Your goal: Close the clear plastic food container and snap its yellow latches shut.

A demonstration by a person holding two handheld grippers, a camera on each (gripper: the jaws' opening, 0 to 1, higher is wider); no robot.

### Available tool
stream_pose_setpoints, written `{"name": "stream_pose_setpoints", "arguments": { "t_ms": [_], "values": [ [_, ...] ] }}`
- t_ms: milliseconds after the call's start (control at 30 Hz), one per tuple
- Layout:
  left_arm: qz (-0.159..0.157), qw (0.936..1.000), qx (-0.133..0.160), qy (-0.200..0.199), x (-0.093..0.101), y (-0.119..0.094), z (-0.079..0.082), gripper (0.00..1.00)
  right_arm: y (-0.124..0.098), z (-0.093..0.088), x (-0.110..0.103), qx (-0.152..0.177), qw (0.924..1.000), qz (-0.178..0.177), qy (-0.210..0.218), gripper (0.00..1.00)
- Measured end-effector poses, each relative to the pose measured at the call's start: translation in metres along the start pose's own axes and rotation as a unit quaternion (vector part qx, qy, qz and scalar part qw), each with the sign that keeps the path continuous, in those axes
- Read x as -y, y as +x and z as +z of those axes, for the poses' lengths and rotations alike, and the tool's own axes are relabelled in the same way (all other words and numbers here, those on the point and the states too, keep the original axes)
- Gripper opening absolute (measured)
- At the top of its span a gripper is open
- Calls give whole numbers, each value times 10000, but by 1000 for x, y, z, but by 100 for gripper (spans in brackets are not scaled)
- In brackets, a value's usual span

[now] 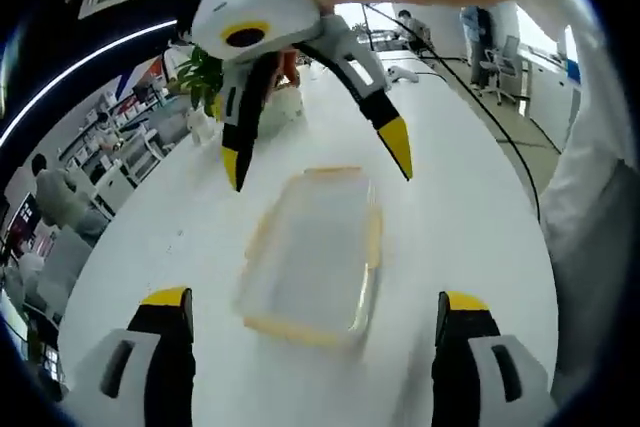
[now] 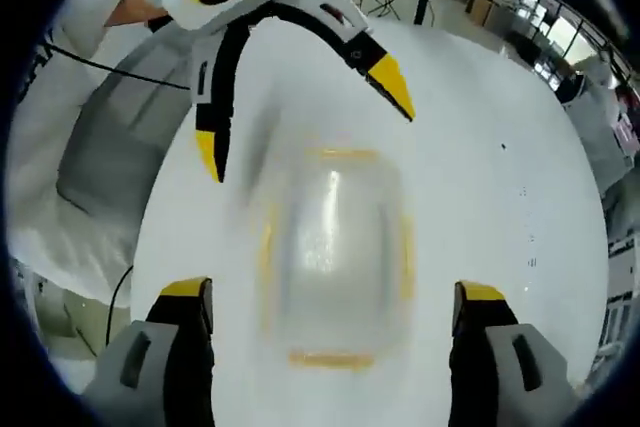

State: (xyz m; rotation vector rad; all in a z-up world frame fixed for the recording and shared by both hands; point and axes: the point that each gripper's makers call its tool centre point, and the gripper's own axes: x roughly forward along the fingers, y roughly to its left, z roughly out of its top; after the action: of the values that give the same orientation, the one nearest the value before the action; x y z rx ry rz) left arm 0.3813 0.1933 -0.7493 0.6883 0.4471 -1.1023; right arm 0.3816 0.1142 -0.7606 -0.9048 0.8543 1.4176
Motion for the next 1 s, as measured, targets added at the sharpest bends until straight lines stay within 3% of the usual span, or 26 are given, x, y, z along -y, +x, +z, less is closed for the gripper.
{"name": "stream_pose_setpoints", "arguments": {
  "t_ms": [167,367,667,1000],
  "values": [
    [-155,9998,-118,58,-5,15,1,99,1,-23,1,120,9991,-129,374,99],
    [-387,9986,-322,190,-4,32,-4,99,4,-37,8,249,9975,-210,626,96],
    [-614,9959,-621,241,4,47,-21,97,20,-47,2,316,9968,-100,731,93],
    [-714,9954,-611,168,3,51,-22,88,26,-49,0,351,9968,-60,713,89]
  ]
}}
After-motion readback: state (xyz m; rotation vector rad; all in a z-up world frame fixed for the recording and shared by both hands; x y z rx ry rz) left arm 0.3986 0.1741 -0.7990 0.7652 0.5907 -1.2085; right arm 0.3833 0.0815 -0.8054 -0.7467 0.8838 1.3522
